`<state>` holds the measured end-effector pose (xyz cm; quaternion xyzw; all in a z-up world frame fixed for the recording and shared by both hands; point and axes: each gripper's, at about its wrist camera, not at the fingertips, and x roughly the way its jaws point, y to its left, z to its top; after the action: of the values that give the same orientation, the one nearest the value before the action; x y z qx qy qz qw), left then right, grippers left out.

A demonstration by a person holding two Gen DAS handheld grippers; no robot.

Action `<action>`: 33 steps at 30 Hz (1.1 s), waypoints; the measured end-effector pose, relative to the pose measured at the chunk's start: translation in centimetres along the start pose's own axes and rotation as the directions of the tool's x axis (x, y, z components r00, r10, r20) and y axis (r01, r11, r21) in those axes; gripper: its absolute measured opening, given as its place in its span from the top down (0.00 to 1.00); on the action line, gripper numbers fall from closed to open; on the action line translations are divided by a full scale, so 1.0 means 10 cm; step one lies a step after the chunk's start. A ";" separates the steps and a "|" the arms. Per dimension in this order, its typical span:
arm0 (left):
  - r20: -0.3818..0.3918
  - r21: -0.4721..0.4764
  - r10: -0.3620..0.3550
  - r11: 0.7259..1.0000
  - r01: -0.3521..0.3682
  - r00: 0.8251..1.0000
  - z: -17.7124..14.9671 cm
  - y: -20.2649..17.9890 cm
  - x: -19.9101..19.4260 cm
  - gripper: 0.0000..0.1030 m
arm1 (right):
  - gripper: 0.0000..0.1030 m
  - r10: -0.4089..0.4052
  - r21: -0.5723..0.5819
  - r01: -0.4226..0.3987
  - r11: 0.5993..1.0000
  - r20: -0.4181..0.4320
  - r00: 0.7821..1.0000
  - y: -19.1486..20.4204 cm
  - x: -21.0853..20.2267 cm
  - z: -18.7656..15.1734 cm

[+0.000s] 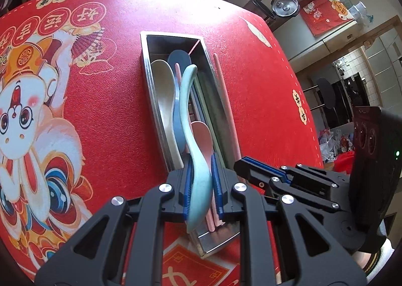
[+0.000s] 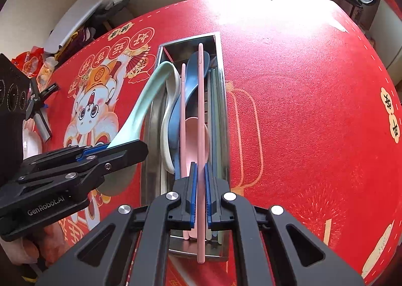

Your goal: Organize utensils

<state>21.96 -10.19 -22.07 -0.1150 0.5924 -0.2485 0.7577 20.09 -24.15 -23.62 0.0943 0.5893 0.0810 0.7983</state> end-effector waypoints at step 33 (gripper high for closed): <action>0.163 0.103 0.142 0.982 -0.160 0.976 0.16 -0.07 -0.73 0.57 | 0.50 -0.036 0.008 0.035 0.999 0.111 0.993 0.13 -0.63 0.11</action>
<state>22.01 -7.23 -15.18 -0.0444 0.5236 -0.2144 0.8234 19.31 -24.44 -17.17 0.0904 0.5457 0.0598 0.8309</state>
